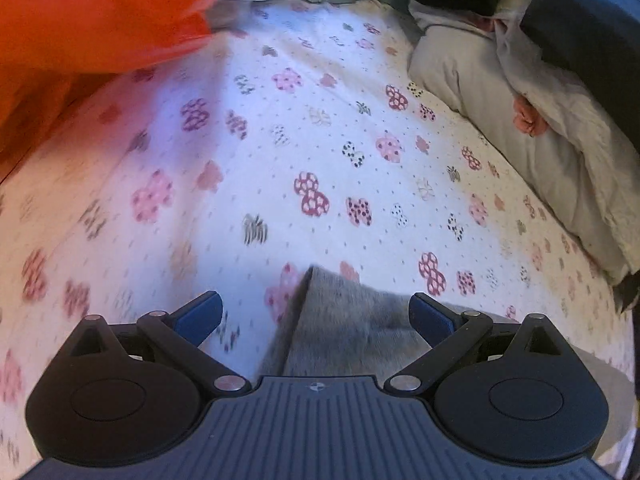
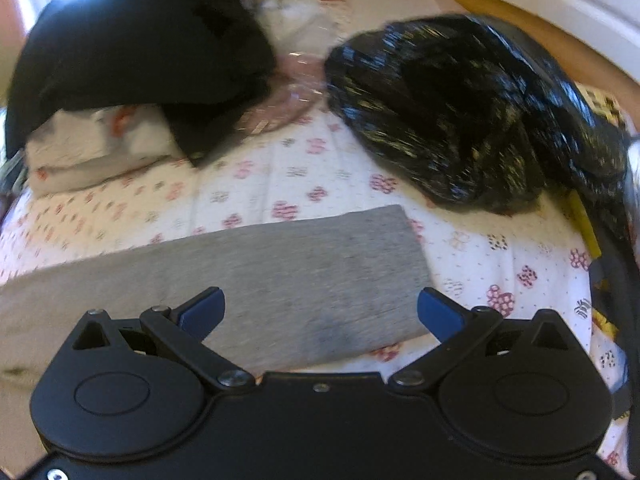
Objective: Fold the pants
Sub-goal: 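Lower both tools toward the sweatpants leg ends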
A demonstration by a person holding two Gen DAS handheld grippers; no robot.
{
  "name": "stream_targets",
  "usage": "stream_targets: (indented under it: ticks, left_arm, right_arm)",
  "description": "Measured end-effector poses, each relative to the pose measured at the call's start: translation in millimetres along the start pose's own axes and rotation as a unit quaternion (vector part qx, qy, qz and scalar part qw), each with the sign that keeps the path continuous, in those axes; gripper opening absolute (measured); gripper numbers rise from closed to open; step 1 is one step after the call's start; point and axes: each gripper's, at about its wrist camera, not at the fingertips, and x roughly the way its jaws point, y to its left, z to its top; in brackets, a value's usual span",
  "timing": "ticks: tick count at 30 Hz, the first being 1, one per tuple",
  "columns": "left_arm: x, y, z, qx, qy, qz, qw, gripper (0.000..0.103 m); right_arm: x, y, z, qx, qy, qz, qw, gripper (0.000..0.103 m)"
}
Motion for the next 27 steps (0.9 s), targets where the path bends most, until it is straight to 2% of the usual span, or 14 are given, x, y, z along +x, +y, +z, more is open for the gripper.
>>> stream_targets:
  ticks: [4,7,10,15,19,23,27]
  left_arm:
    - [13,-5,8,0.037,0.008,-0.039,0.9985,0.101]
    - [26,-9,7,0.053,0.035,-0.086,0.9943,0.101]
    - [28,-19,1,0.089,0.036,-0.102,0.9901,0.101]
    - [31,-19,2,0.091,0.039,-0.153,0.9833,0.1]
    - [35,-15,5,0.082,0.048,-0.184,0.9784,0.1]
    - [36,-13,7,0.08,0.052,-0.19,0.9772,0.097]
    - [37,-14,9,0.084,0.06,-0.188,0.9767,0.095]
  right_arm:
    - [20,-27,5,0.038,0.001,0.004,0.999,0.102]
    - [35,-44,6,0.051,0.003,-0.009,0.999,0.102]
    - [45,-56,6,0.067,0.006,-0.015,0.998,0.102]
    - [60,-71,9,0.075,0.01,-0.005,0.997,0.102]
    - [72,-85,9,0.08,0.016,0.036,0.996,0.103]
    - [86,-106,15,0.092,0.029,0.087,0.992,0.1]
    - [108,-118,38,0.092,0.041,0.111,0.989,0.1]
